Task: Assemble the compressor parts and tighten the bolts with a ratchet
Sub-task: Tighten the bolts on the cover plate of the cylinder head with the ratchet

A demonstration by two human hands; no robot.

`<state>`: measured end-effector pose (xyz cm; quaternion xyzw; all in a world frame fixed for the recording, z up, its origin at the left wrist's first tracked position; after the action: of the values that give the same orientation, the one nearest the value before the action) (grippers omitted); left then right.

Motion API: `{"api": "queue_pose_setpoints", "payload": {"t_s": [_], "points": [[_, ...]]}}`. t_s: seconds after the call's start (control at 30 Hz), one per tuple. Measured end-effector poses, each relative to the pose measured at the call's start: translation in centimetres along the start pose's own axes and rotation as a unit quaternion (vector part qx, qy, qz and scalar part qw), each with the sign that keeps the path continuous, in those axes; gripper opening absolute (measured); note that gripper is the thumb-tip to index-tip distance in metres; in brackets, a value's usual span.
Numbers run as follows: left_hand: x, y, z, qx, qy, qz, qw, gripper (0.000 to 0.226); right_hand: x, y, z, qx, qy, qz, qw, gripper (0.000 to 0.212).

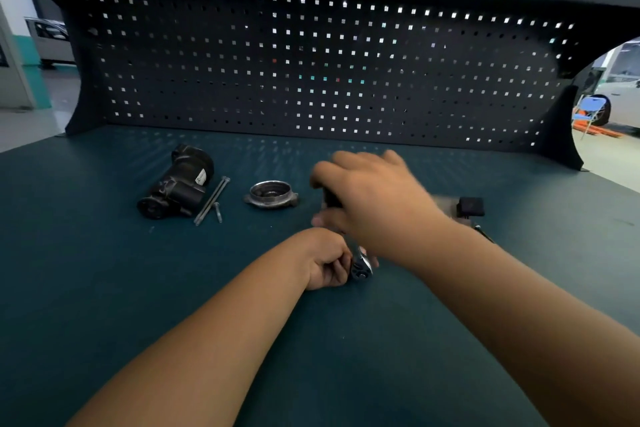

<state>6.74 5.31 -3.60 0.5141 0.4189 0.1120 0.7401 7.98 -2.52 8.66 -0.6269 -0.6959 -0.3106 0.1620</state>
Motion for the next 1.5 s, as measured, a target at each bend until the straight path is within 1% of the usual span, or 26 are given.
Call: {"api": "queue_pose_setpoints", "payload": {"t_s": [0.03,0.07,0.1,0.13,0.2,0.23,0.3,0.43,0.53,0.6,0.63,0.73,0.83,0.9,0.97,1.03,1.1,1.17,1.2,1.27,1.3,1.33,1.4,1.43,1.5], "points": [[-0.1,0.0,0.0,0.012,0.002,0.007,1.0,0.073,0.5,-0.5,0.6,-0.006,-0.013,-0.016,1.0,0.042],[-0.1,0.0,0.1,0.018,0.0,0.008,1.0,0.076,0.8,-0.6,0.7,-0.005,-0.017,-0.019,1.0,0.043],[0.0,-0.1,0.0,0.016,-0.005,0.004,1.0,0.074,0.6,-0.2,0.6,0.0,-0.013,-0.009,1.0,0.042],[0.2,-0.1,0.0,0.007,-0.013,-0.003,1.0,0.066,0.2,0.6,0.2,0.01,-0.002,0.013,1.0,0.042],[0.5,-0.1,0.0,-0.007,-0.022,-0.013,1.0,0.036,-1.6,3.0,-0.8,0.043,0.031,0.072,0.996,0.038],[0.5,-0.1,-0.1,-0.012,-0.018,-0.017,1.0,0.026,-2.9,4.2,-1.3,0.061,0.049,0.106,0.991,0.037],[0.5,-0.1,-0.3,-0.014,-0.013,-0.019,1.0,0.023,-6.3,6.6,-1.4,0.088,0.057,0.18,0.978,0.036],[0.3,-0.1,-0.2,0.005,-0.038,-0.023,0.999,0.025,-12.9,8.6,0.7,0.146,0.028,0.311,0.939,0.023],[0.1,-0.1,-0.2,0.008,-0.041,-0.028,0.999,0.025,-15.4,8.0,2.7,0.179,-0.05,0.358,0.915,0.021],[0.1,-0.1,0.0,0.012,-0.046,-0.028,0.998,0.027,-15.8,8.0,3.2,0.168,-0.084,0.371,0.91,0.023],[0.1,-0.1,0.0,0.014,-0.044,-0.027,0.999,0.026,-15.4,8.1,2.9,0.162,-0.082,0.373,0.91,0.023],[0.3,-0.2,0.0,0.003,-0.026,-0.022,0.999,0.021,-12.4,8.0,0.0,0.163,-0.001,0.342,0.926,0.026],[0.3,-0.1,-0.2,-0.004,-0.01,-0.017,1.0,0.018,-7.5,5.8,-2.0,0.124,0.052,0.24,0.961,0.035],[0.3,-0.1,-0.3,-0.006,-0.003,-0.008,1.0,0.024,-4.3,3.5,-1.8,0.122,0.064,0.171,0.976,0.036],[0.4,-0.1,-0.4,-0.011,0.011,0.007,1.0,0.034,-1.7,1.3,-0.6,0.098,0.04,0.104,0.989,0.034],[0.5,0.0,-0.5,-0.025,0.025,0.017,0.999,0.039,-0.2,-0.3,1.0,0.067,0.002,0.053,0.996,0.041],[0.5,0.0,-0.6,-0.034,0.027,0.015,0.999,0.039,0.1,-0.4,1.6,0.062,-0.005,0.041,0.997,0.044],[0.5,0.0,-0.4,-0.022,0.01,0.006,1.0,0.035,-0.8,0.8,1.0,0.083,0.029,0.074,0.993,0.042],[0.5,0.0,-0.3,-0.022,0.001,-0.001,1.0,0.029,-1.8,1.9,0.4,0.111,0.057,0.102,0.987,0.038],[0.5,-0.1,-0.2,-0.029,-0.013,-0.014,0.999,0.018,-4.6,4.4,-0.5,0.16,0.111,0.169,0.966,0.031],[0.6,-0.1,-0.2,-0.029,-0.019,-0.017,0.999,0.017,-6.3,5.7,-0.7,0.164,0.12,0.205,0.957,0.032],[0.7,-0.1,-0.3,-0.026,-0.022,-0.019,0.999,0.017,-8.1,6.7,-0.5,0.155,0.118,0.238,0.952,0.032],[0.7,-0.1,-0.3,-0.017,-0.03,-0.021,0.999,0.02,-11.6,7.9,0.8,0.131,0.089,0.289,0.944,0.029],[0.7,-0.1,-0.3,-0.012,-0.034,-0.023,0.999,0.022,-13.2,8.2,1.6,0.135,0.062,0.317,0.937,0.026],[0.6,-0.1,-0.3,-0.006,-0.035,-0.024,0.999,0.025,-15.5,8.2,3.3,0.14,-0.032,0.358,0.923,0.023]]}}
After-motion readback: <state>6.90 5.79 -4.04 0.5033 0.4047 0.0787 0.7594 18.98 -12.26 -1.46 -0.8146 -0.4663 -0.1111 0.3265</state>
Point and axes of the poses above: each hand's wrist, its own x-axis towards the middle knuckle, its own z-axis out of the palm, y = z × x, the point moved 4 cm from there along x, towards the middle knuckle, and after that the axes turned 7 degrees about y, right-handed, at the moved point
